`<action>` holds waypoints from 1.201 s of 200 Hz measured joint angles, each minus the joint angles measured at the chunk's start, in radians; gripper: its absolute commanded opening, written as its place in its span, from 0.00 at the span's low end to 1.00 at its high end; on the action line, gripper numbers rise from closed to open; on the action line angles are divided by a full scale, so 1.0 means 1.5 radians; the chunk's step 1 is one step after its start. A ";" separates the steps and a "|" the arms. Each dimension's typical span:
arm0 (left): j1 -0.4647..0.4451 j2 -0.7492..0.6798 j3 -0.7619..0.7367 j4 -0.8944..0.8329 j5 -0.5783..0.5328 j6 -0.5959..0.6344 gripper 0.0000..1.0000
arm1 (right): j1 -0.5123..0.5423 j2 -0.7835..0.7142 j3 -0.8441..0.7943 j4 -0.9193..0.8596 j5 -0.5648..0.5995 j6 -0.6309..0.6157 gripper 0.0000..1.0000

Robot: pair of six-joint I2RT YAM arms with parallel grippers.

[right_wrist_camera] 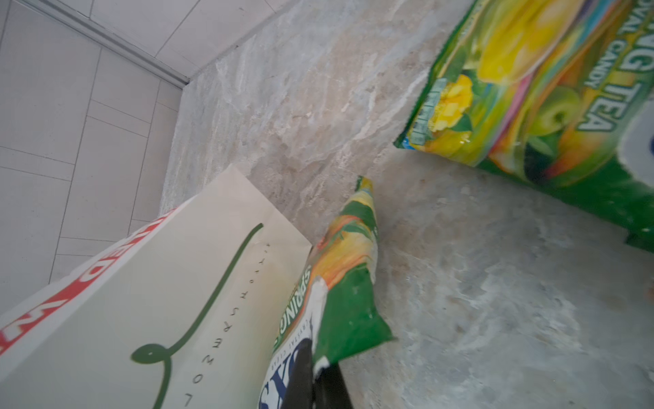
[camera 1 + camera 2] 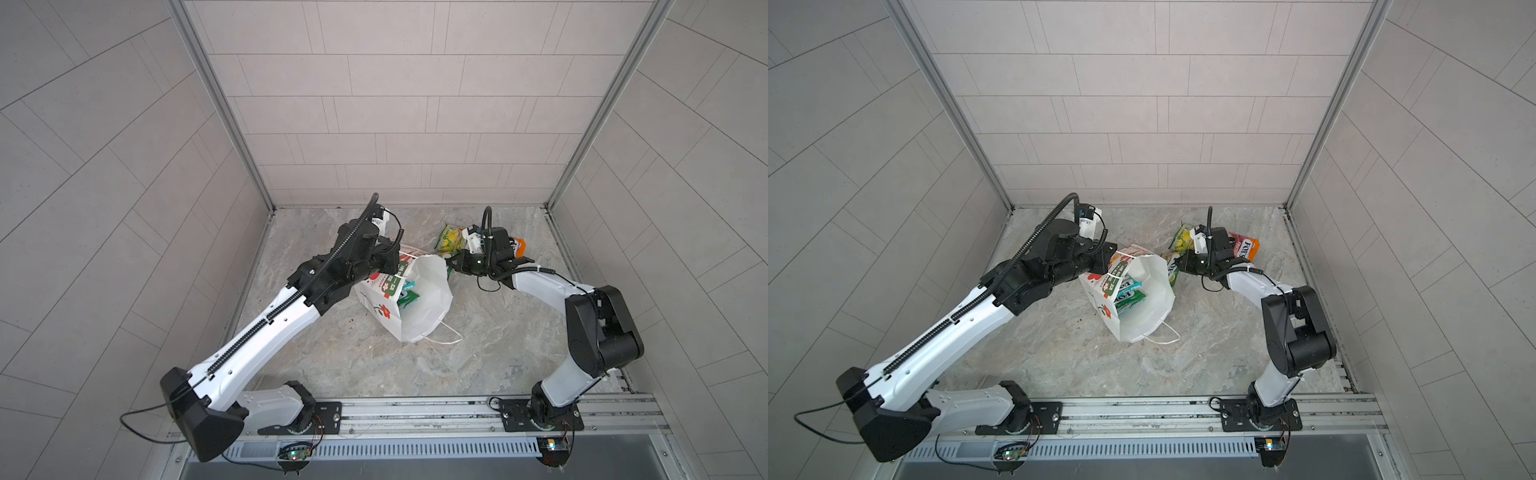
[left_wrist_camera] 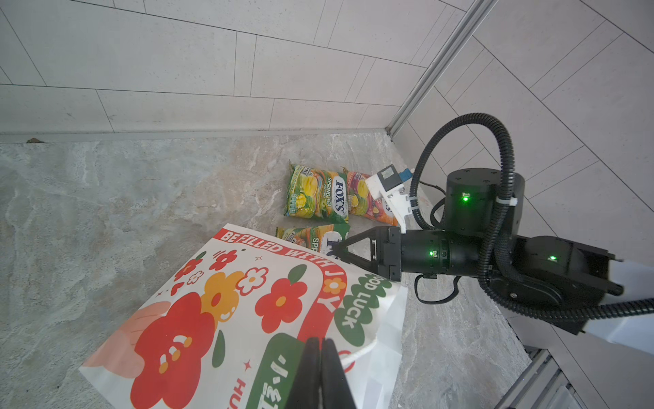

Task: Take the snacks out of the paper bag
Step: 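Lower the green packet onto the table near the bag and release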

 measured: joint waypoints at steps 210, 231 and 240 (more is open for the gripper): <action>0.000 0.000 0.000 0.000 0.041 0.011 0.00 | -0.048 0.044 0.064 -0.244 0.154 -0.199 0.20; 0.000 0.000 0.000 0.000 0.049 0.015 0.00 | -0.049 0.044 0.070 -0.254 0.171 -0.208 0.41; 0.000 0.000 0.000 0.000 0.053 0.017 0.00 | -0.049 0.043 0.071 -0.258 0.176 -0.203 0.47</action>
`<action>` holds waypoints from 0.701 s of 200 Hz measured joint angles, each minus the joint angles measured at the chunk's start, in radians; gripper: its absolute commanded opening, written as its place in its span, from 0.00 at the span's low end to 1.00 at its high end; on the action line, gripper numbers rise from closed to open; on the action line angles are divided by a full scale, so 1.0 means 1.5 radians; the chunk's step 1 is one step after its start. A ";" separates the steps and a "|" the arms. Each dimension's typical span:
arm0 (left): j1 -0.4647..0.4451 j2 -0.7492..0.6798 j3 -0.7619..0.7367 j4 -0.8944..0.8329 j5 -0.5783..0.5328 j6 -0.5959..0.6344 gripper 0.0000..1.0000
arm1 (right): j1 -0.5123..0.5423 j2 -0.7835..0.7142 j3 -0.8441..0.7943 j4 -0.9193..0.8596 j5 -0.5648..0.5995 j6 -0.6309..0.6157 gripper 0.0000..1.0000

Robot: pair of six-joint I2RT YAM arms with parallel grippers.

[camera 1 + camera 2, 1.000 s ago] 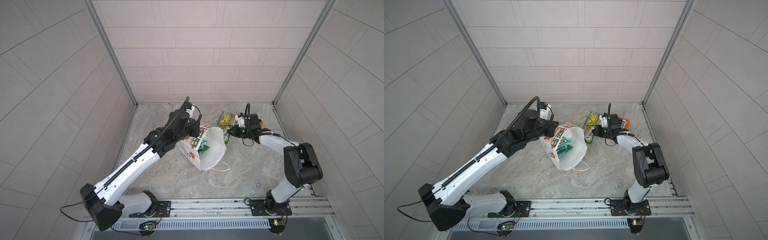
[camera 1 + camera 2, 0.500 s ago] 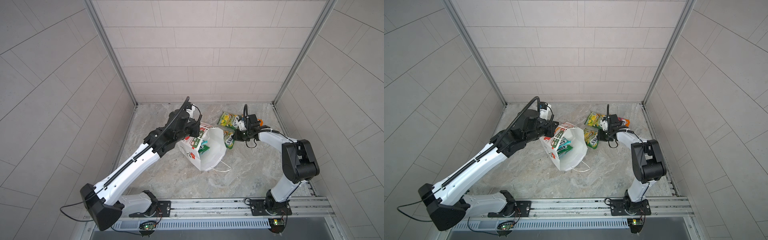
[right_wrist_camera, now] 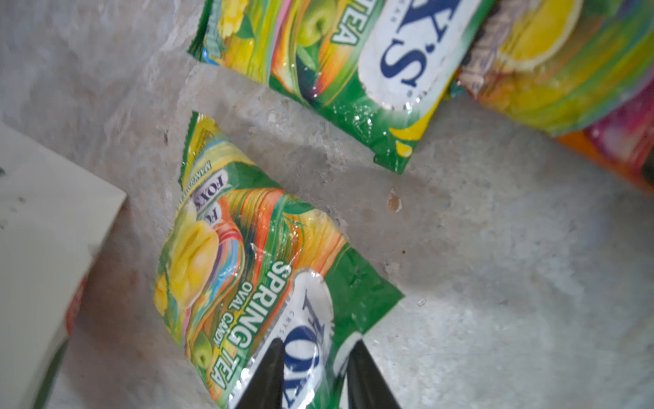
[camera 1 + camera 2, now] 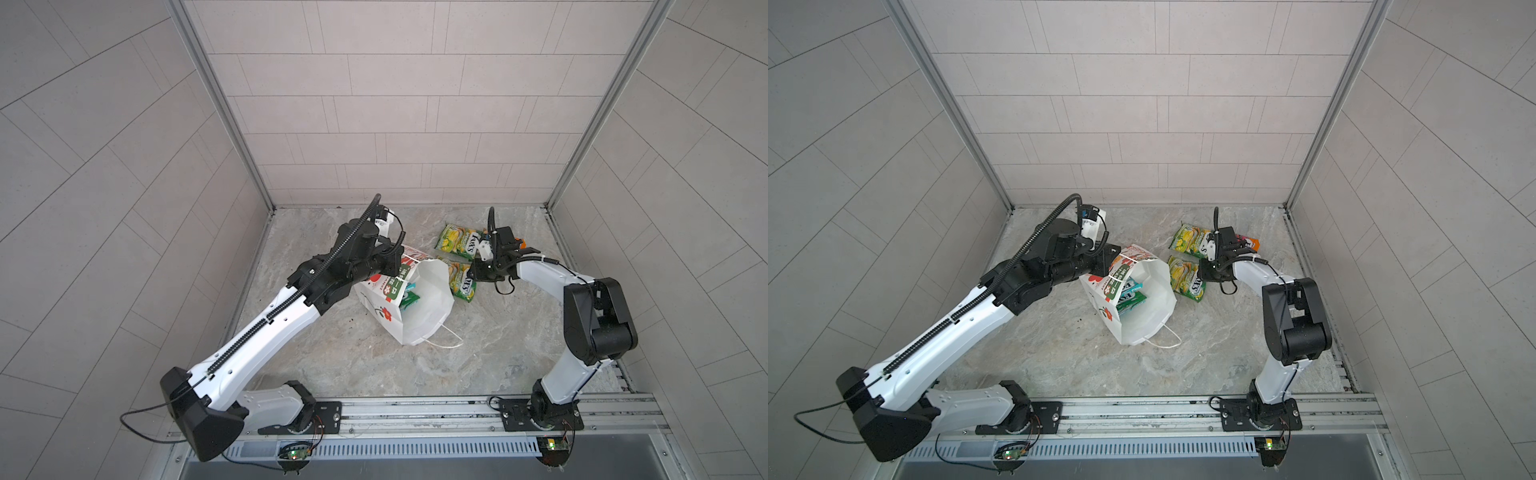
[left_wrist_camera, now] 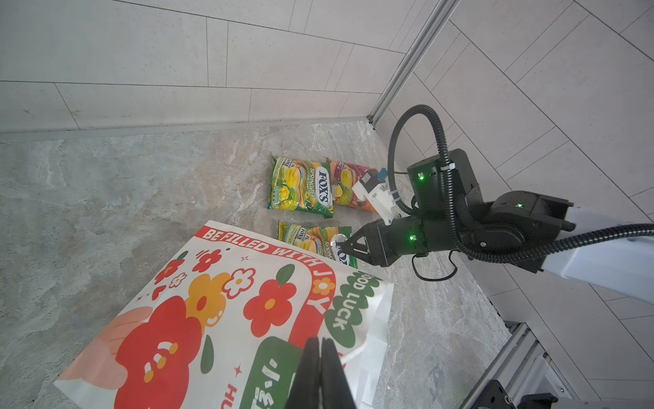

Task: Take the snacks out of the paper bag
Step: 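Lower the green packet onto the table near the bag and release, then move the open right gripper back into the bag opening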

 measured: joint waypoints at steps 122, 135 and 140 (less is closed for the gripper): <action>0.000 0.000 0.000 0.001 0.020 0.006 0.00 | 0.003 -0.369 -0.160 0.073 -0.119 0.050 0.56; 0.000 -0.002 -0.003 0.005 0.020 0.006 0.00 | 0.009 -0.420 -0.204 0.100 -0.149 0.070 0.56; 0.000 -0.004 -0.004 0.008 0.020 0.006 0.00 | 0.011 -0.436 -0.217 0.107 -0.158 0.077 0.56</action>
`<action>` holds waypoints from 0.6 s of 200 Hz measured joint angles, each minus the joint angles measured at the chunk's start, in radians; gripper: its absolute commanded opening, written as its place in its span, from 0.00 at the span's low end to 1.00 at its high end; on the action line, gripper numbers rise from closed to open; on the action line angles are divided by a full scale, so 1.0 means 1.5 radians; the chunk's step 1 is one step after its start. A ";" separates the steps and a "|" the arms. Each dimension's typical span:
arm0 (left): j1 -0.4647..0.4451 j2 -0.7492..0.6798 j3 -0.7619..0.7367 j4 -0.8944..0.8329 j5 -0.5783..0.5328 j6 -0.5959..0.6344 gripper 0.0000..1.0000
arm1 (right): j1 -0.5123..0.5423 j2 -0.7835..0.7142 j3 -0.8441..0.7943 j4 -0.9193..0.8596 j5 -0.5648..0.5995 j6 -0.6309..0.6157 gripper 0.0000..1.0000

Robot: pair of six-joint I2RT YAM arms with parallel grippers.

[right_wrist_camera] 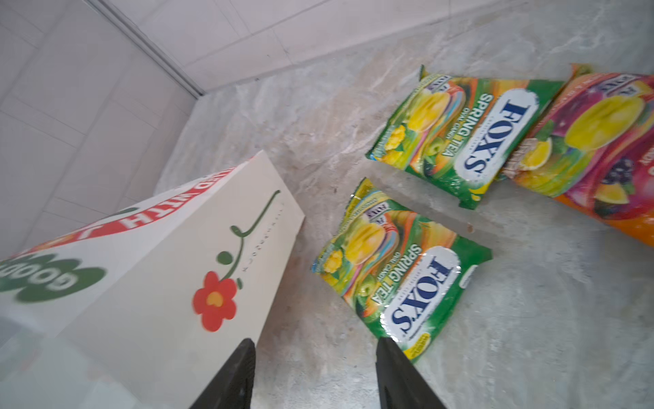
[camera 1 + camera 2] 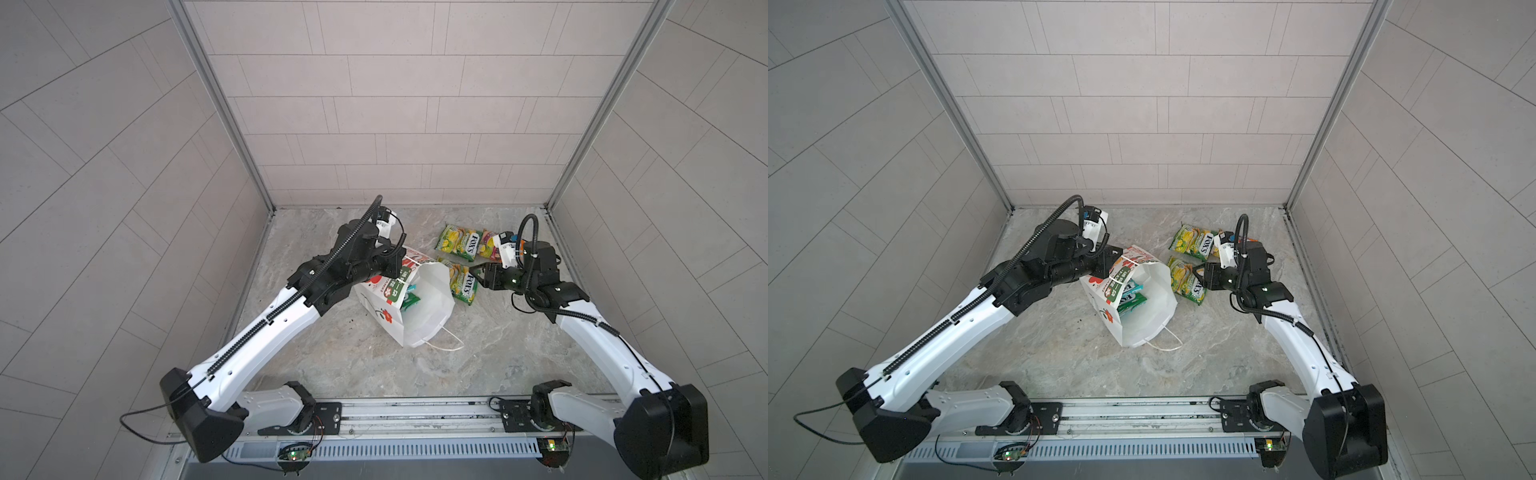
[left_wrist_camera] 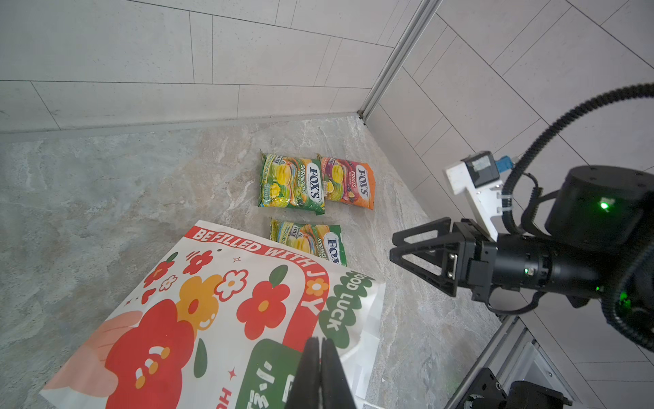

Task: Take the snacks out of the paper bag
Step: 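Move the open right gripper back into the bag opening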

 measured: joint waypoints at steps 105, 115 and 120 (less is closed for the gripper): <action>0.000 -0.004 -0.002 0.018 0.000 -0.008 0.00 | 0.241 -0.106 -0.053 0.080 -0.074 0.042 0.56; 0.000 -0.004 -0.002 0.018 0.000 -0.008 0.00 | 0.268 -0.085 -0.053 0.081 -0.067 0.035 0.56; 0.000 -0.004 -0.002 0.018 0.000 -0.008 0.00 | 0.281 -0.074 -0.053 0.081 -0.061 0.033 0.56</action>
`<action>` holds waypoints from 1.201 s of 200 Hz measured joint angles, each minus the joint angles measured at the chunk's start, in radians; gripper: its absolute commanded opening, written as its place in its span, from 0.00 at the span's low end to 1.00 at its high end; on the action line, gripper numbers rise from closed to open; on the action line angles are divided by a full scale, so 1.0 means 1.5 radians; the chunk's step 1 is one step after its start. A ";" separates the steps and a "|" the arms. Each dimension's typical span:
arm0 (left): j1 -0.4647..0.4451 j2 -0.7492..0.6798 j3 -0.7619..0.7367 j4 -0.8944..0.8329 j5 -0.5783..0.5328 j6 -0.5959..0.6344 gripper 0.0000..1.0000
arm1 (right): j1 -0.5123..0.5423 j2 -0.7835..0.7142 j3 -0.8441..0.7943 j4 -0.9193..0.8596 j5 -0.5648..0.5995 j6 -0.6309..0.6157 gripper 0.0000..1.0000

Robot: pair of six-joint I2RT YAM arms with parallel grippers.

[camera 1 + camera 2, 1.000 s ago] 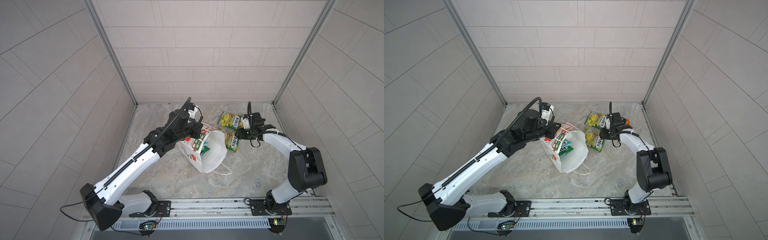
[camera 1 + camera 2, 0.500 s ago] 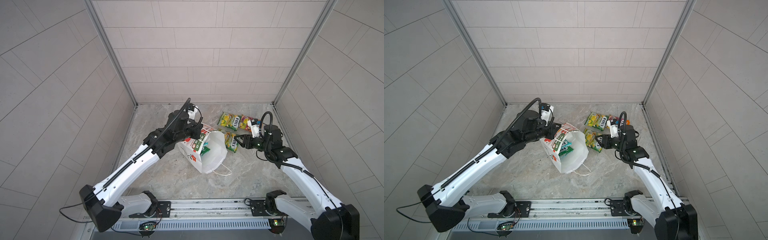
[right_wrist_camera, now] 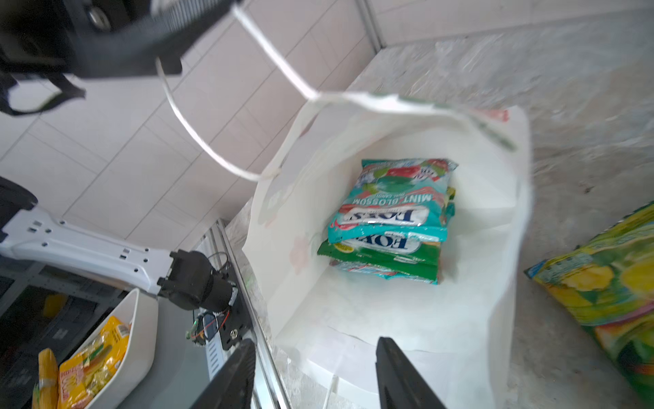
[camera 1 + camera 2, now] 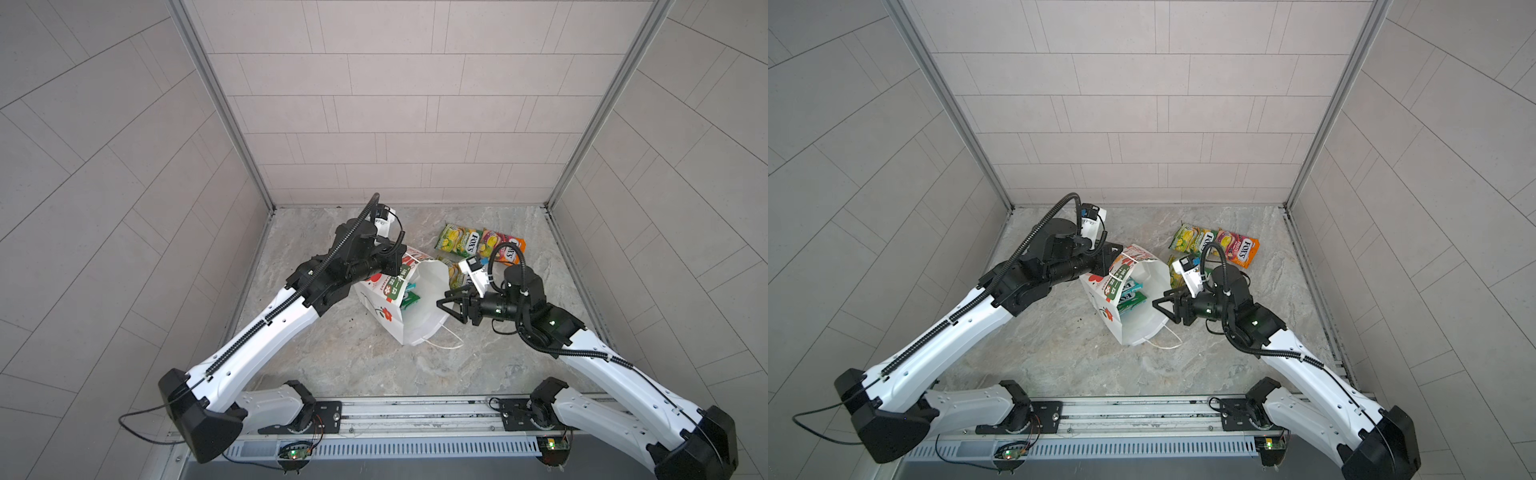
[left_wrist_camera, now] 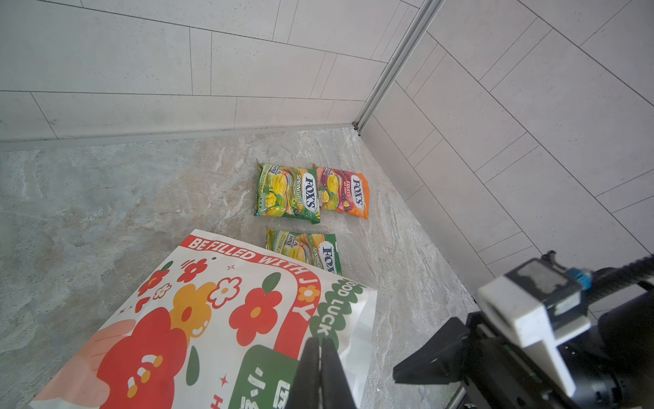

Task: Take the snacks out of the paper bag
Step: 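Move the open right gripper back into the bag opening, then reach down and grasp the teal Mint Blossom packet with the right gripper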

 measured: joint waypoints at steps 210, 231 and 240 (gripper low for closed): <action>-0.007 0.000 0.000 0.005 0.002 0.000 0.00 | 0.130 0.314 0.114 0.074 0.268 0.199 0.53; -0.008 0.000 0.000 0.005 0.003 0.000 0.00 | 0.134 0.317 0.114 0.091 0.285 0.244 0.53; -0.009 0.000 0.000 0.005 0.004 0.001 0.00 | 0.136 0.318 0.114 0.099 0.296 0.266 0.52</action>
